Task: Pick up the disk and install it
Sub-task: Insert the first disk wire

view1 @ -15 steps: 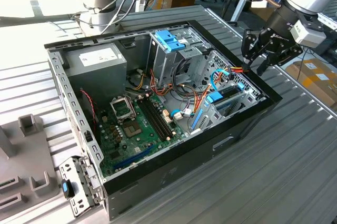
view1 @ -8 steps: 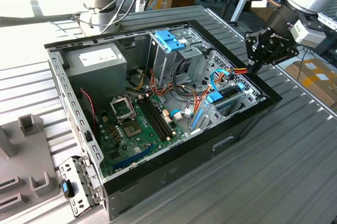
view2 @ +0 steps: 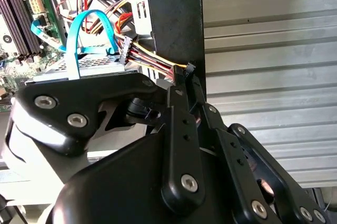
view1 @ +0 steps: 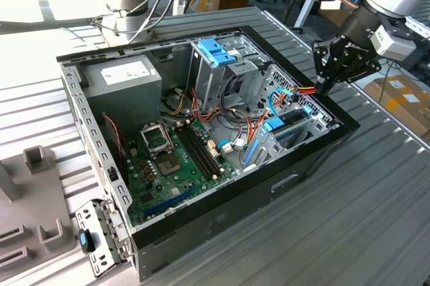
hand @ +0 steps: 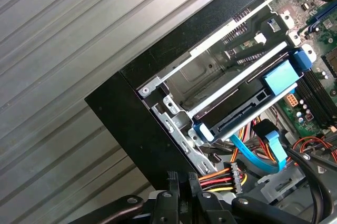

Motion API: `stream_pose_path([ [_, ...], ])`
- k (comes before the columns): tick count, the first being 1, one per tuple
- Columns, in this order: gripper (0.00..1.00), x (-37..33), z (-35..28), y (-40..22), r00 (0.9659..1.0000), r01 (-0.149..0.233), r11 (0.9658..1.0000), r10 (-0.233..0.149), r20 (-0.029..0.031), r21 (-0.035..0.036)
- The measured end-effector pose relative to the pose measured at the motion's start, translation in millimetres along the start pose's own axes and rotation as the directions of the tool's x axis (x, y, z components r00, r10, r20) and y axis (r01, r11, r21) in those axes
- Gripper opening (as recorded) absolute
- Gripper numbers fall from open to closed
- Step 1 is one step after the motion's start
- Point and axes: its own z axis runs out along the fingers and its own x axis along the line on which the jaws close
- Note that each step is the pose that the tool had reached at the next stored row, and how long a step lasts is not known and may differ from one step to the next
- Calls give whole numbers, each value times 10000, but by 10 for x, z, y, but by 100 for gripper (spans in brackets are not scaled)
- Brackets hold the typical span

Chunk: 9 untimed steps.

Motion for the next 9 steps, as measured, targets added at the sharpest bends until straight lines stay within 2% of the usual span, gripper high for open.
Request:
stream_pose_path([
  [4,18,-7,-57,-5,10000,1,10000,-1,-5,-5],
  [9,17,-46,-64,22,10000,0,10000,0,1,4],
])
